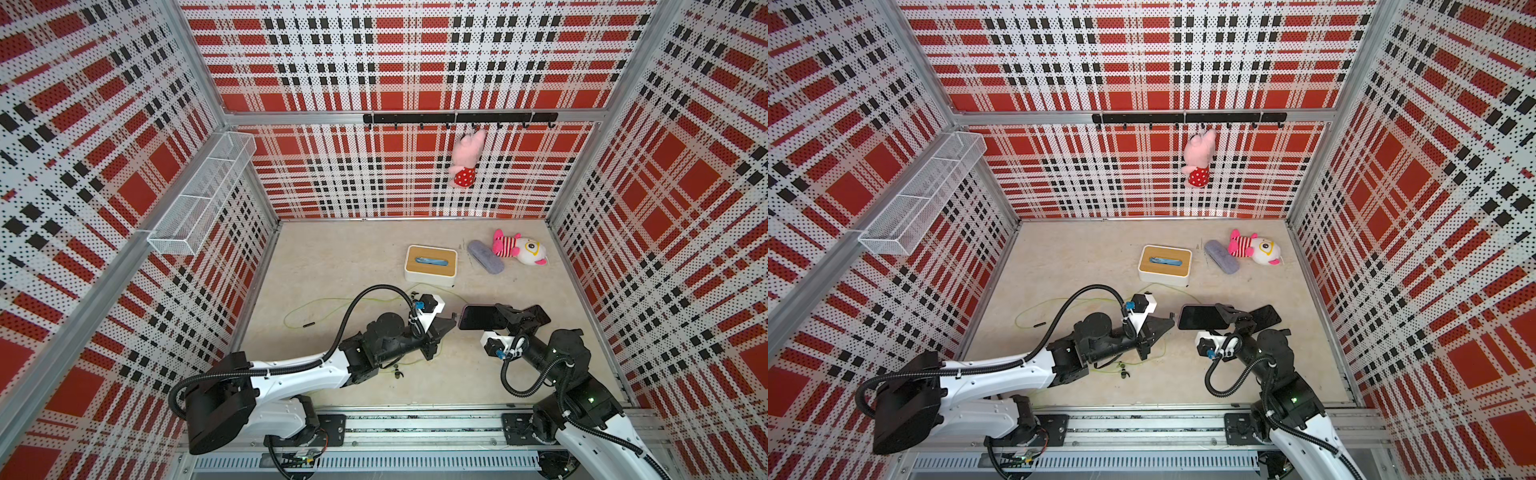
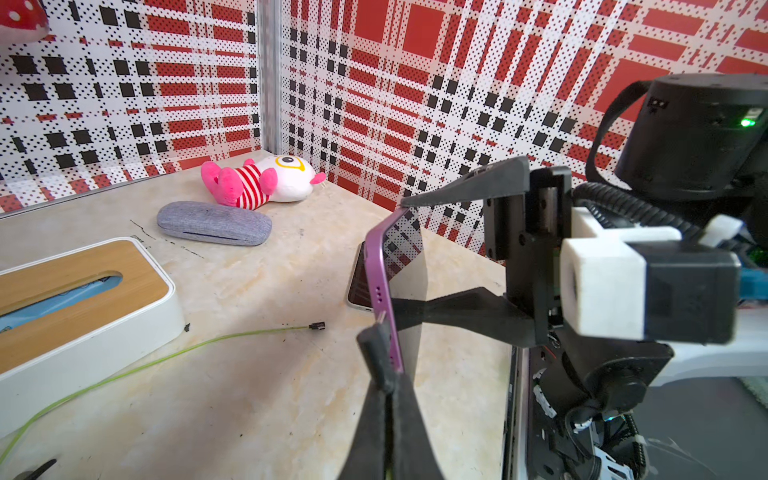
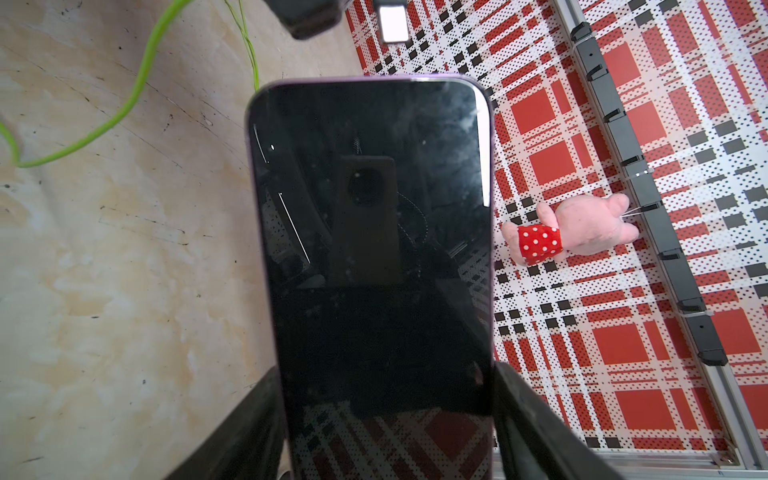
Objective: Plug wired earphones into phones
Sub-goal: Insert the wired earphone into the phone.
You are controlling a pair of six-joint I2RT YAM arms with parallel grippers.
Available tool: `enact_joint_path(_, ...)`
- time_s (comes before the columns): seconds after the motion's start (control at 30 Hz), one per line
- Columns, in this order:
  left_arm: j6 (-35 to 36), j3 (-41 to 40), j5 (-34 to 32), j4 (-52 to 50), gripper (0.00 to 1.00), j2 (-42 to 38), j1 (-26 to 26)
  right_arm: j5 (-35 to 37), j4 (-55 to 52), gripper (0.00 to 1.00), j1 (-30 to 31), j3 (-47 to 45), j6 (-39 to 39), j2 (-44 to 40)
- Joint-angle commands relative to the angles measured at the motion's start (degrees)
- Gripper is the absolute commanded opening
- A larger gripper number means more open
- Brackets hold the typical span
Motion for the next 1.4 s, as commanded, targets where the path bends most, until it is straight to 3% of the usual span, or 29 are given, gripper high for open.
enact_joint_path(0.0, 1.50, 1.35, 1.13, 0.04, 0.00, 0.81, -0.42, -1.45, 2.89, 0.50, 0.28, 0.47, -0.38, -0.25)
enact_joint_path(0.87, 2.92, 1.36, -0.41, -1.72, 0.00, 1.01, -0.43, -2.70, 3.36, 0.50, 0.23, 0.73, -0.65, 0.10)
enact_joint_path(1.37, 4.95, 4.06, 3.01, -5.39, 0.00, 3.61, -0.56, -2.02, 1.02, 0.50, 0.24, 1.18, -4.07, 0.63)
